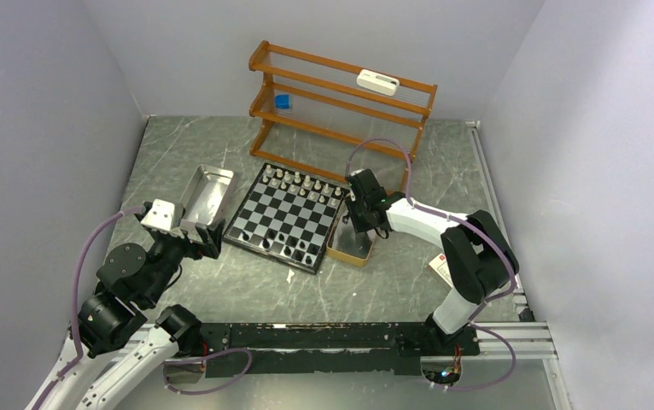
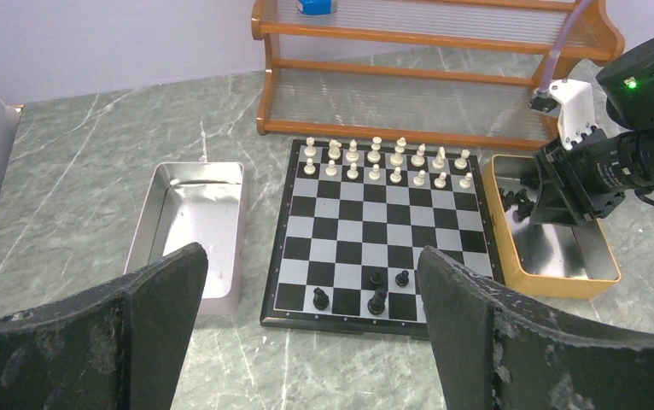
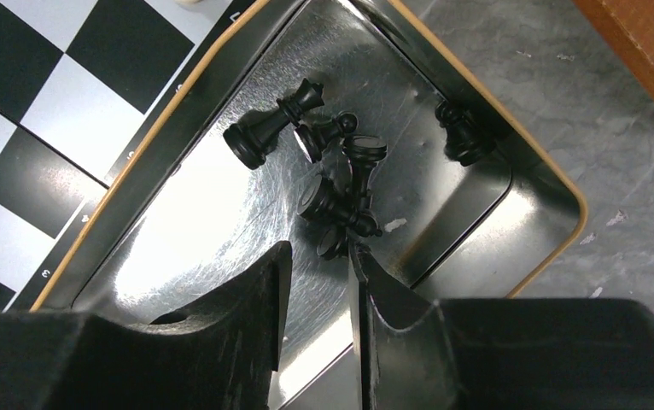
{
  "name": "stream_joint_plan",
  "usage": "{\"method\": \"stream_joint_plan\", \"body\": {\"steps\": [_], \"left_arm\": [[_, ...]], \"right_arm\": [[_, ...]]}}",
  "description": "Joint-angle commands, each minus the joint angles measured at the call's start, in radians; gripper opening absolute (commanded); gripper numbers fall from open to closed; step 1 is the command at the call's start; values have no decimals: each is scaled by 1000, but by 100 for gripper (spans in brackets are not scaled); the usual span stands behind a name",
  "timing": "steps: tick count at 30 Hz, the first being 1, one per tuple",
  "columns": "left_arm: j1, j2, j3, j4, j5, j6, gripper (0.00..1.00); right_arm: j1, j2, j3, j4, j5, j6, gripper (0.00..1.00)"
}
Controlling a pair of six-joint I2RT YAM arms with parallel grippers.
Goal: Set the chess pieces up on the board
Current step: Pick up the chess piece from the storage box.
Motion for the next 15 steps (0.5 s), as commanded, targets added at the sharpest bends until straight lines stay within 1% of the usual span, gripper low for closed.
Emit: {"method": "stream_joint_plan", "body": {"steps": [1,4,15], "left_arm": [[-5,-6,-6,25,15,9,98],[-5,-4,-6,25,14,9,98],[-5,-4,-6,26,18,9,98]], "right_arm": [[-8,11,32,-22,4,-20,35],[-7,16,32,-26,2,-22,36],[-7,18,39,-40,-83,-24,36]]}}
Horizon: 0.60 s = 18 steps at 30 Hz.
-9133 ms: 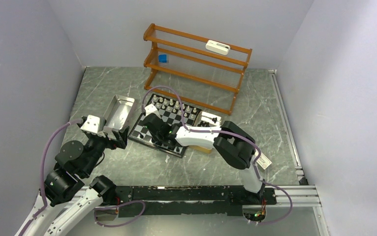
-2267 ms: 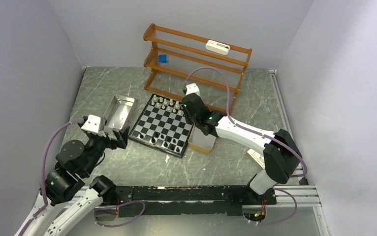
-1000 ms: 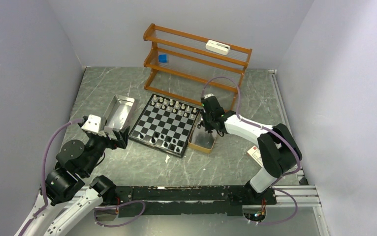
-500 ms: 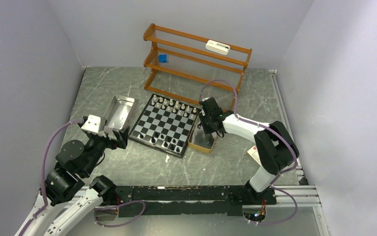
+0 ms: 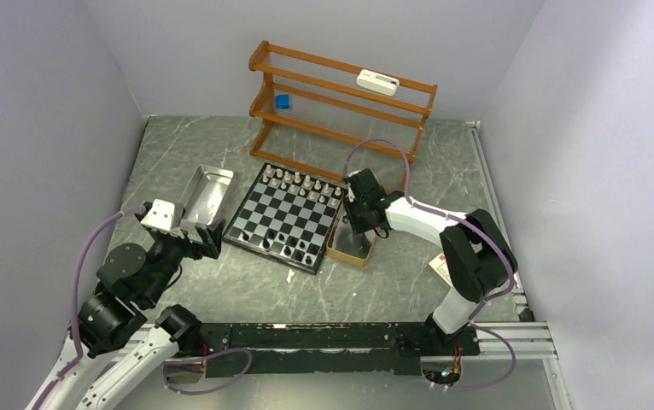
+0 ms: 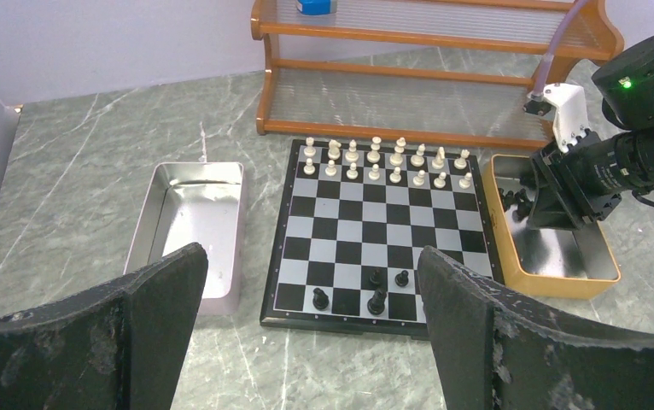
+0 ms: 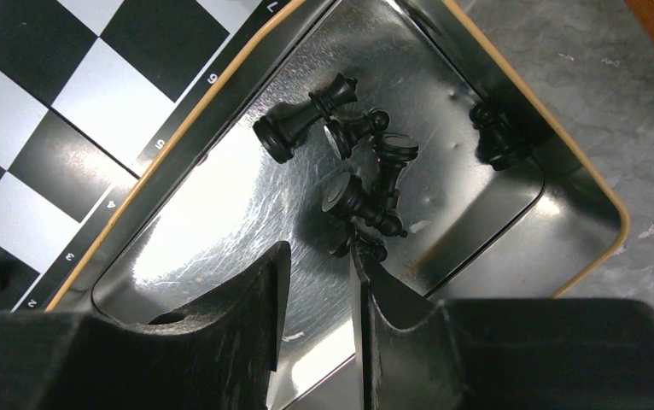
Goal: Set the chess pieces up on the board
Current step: Pick up the chess piece from the storage box.
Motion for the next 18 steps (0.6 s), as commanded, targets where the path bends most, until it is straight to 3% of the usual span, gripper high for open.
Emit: {"method": "stream_joint_plan", "body": {"steps": [1,13,18], "left_arm": [[-5,-5,-6,25,17,9,98],[-5,-5,-6,25,17,9,98],[-5,-5,-6,25,17,9,97]], "right_arm": [[-7,5,26,-21,-32,-12,36],[-7,-39,45,-10,-32,27,36],[-8,-33,59,-17,4,-68,32]]}}
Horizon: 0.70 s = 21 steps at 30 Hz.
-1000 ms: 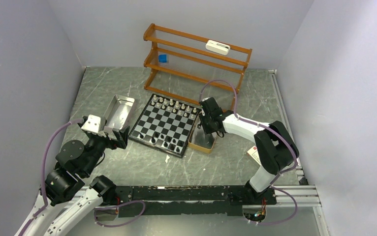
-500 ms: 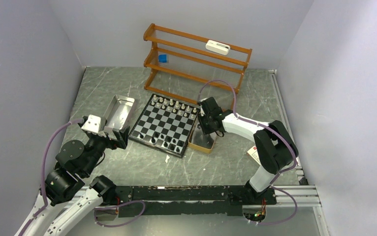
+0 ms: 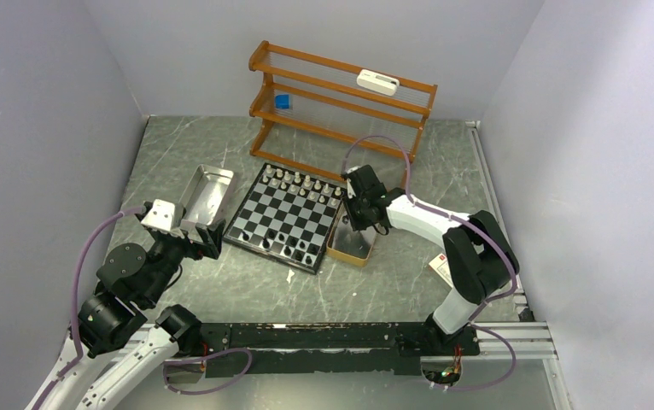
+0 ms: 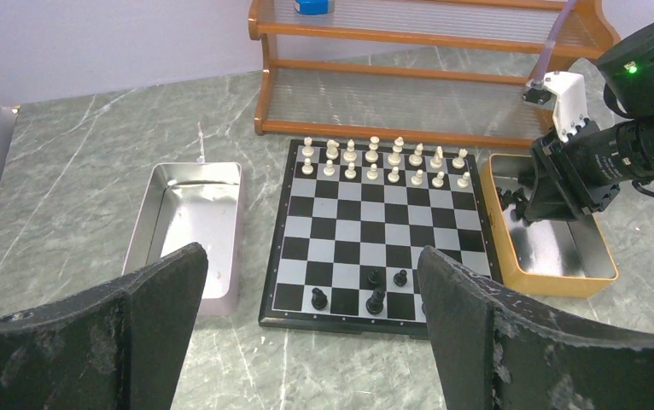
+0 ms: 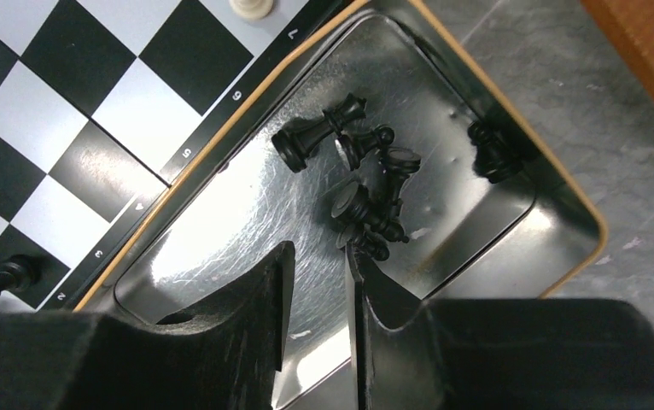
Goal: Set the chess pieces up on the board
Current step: Pick up the chess piece from the storage box.
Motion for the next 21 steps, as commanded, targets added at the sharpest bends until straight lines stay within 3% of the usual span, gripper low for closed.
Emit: {"method": "stream_joint_plan", "body": {"steps": [1,6,21], "left_arm": [[-4,-5,-6,26,12,9,97],[-5,-5,-6,26,12,10,97],[-5,-3,-7,27,12,11,97]], "right_arm": [[-9,-16,42,-5,33,-86,32],[-20,-13,47,-16,-2,-183,32],[-30,40,51,-44,-41,-260,35]]}}
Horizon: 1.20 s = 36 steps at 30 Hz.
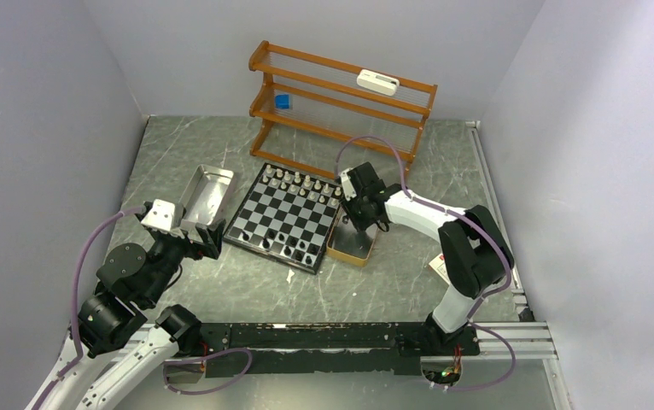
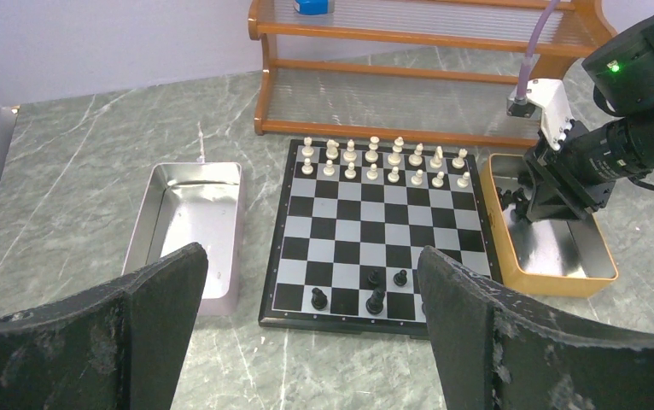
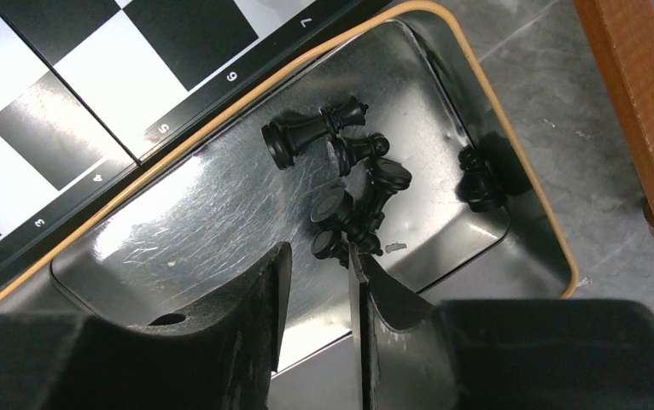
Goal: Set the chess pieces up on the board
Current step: Pick up the chess piece from the storage box.
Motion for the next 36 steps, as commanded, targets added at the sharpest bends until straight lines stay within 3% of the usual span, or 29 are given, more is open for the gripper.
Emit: {"method": "stream_joint_plan", "body": {"steps": [1,22,36], "left_arm": [[-5,-4,-8,26,13,11,97],[-5,-6,-8,27,12,10,97],[-5,1,-8,28,17,12,98]], "right_arm": [[-9,-1,9,5,-5,-39,36],[-10,66,23,-10,-15,-44,37],[-10,86,52,-44,-10,-19,28]]}}
